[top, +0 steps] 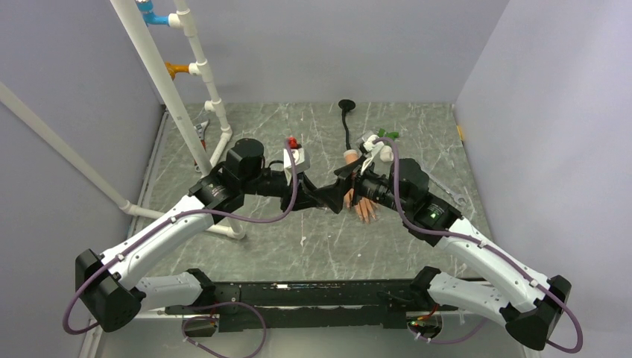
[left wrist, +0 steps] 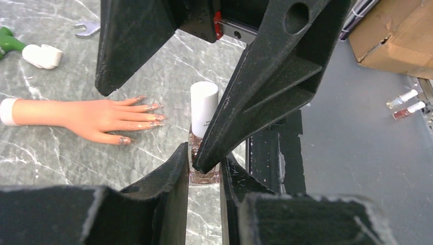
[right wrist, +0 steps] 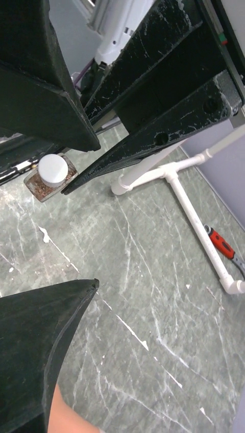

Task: Paint the nails
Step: Unscrew the nail polish bottle.

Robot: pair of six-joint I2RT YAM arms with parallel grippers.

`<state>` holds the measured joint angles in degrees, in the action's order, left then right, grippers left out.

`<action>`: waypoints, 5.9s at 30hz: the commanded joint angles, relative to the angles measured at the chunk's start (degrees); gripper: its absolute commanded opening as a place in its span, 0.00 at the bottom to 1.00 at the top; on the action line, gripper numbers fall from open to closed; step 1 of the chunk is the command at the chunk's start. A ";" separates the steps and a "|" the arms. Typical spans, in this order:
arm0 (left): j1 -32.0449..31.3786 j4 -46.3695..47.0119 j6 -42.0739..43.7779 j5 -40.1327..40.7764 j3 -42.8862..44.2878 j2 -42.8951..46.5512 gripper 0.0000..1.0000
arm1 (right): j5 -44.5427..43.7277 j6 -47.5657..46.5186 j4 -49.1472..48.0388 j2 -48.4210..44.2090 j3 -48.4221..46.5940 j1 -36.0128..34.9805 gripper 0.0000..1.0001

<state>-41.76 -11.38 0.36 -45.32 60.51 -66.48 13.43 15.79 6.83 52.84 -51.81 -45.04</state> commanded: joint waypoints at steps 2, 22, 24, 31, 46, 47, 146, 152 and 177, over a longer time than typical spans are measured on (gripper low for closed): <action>1.15 6.40 0.02 8.41 2.05 -0.73 0.00 | 2.19 8.55 -2.45 -1.00 -5.09 -2.51 1.00; 1.68 5.26 -1.04 14.03 1.63 -0.31 0.00 | -21.60 21.69 14.19 5.48 -18.85 -4.55 1.00; 1.67 4.89 -0.05 14.15 1.77 -0.04 0.00 | -22.75 22.01 16.69 6.09 -20.27 -4.56 1.00; 1.69 4.50 1.83 15.23 1.85 1.50 0.00 | -23.56 22.25 22.14 8.22 -25.85 -4.54 1.00; 1.43 4.27 3.74 19.55 0.29 1.35 0.00 | -26.39 21.48 25.33 4.57 -24.37 -4.56 1.00; 1.30 3.79 4.15 20.28 0.36 1.49 0.00 | -26.43 21.21 25.11 4.71 -24.53 -4.56 1.00; -2.30 1.80 11.38 3.40 0.11 6.25 0.00 | 16.23 -12.31 15.74 7.77 -15.98 0.30 0.00; -2.25 1.36 11.43 -0.39 0.70 5.34 0.00 | 16.45 -15.19 16.72 7.00 -15.06 0.21 0.00; -2.01 1.08 8.83 14.96 1.23 3.10 0.00 | -5.16 2.67 22.09 8.55 -22.96 0.22 1.00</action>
<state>-43.75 -13.98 10.35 -33.45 59.90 -63.61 16.78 12.08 27.18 62.22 -71.99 -44.71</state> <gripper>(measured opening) 0.257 0.993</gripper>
